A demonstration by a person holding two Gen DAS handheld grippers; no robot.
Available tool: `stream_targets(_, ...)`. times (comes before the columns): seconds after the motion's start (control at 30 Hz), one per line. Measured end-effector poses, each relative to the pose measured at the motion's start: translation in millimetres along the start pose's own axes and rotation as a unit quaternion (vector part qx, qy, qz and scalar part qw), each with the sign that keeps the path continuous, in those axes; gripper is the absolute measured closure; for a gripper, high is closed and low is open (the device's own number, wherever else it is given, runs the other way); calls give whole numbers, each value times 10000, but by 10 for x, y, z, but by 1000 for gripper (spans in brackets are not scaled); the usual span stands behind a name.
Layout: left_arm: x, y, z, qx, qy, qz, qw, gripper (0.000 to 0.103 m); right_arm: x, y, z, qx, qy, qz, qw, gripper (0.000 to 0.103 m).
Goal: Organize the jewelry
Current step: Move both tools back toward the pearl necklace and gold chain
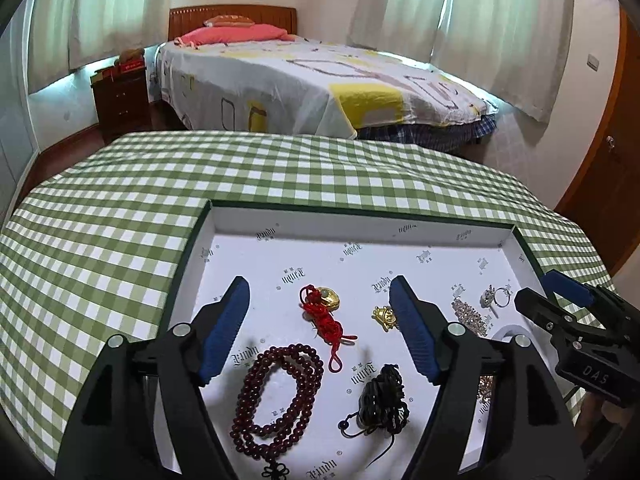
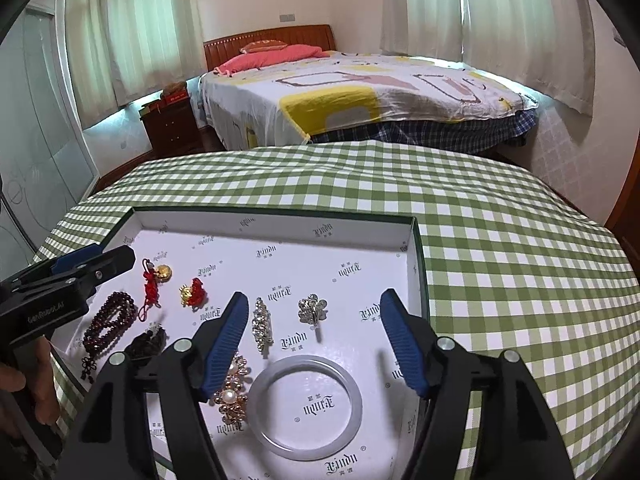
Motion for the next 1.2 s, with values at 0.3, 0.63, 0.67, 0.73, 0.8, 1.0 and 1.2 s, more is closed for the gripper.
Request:
stream_targets(0.3,87,1,330,8,-353,-12,9994,26,87,15,227,-38,-237,-17,9997,31)
stream_targets(0.63,12,-77,757,-40,-651,64,9979,21,-68,-41,660,-262,-436,-82,9987,28)
stream_targets(0.67,-7,-83,791,-39,-668,66,9977,20,-115,-56,702,-284,-424,-107,9986,28)
stream_targets(0.73,-59,-104,867,-49,-682,64,9976,20,-197,-79,764,-334,-394,-136,9986,28)
stream_targets(0.8,-114,-112,918,-55,-663,59,9978,19,-297,-96,823,-373,-346,-157,9986,28)
stream_targets(1.0,-336,-111,1100,-32,-623,16,9981,19,-600,-173,988,-492,-237,-268,9981,28)
stream_targets(1.2,-610,-74,1156,28,-466,-15,9989,19,-933,-155,1017,-492,9,-311,9983,28)
Point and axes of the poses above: each gripper's, at about its wrist camera, not at the fingertips, and z roughly against the way its jaws point, y to its left, x to its top, the point moved 8 cm from there along -z, roughly the way its jaws point, and after that the axes turned 11 degrees about -y, right-handed, at the moved point
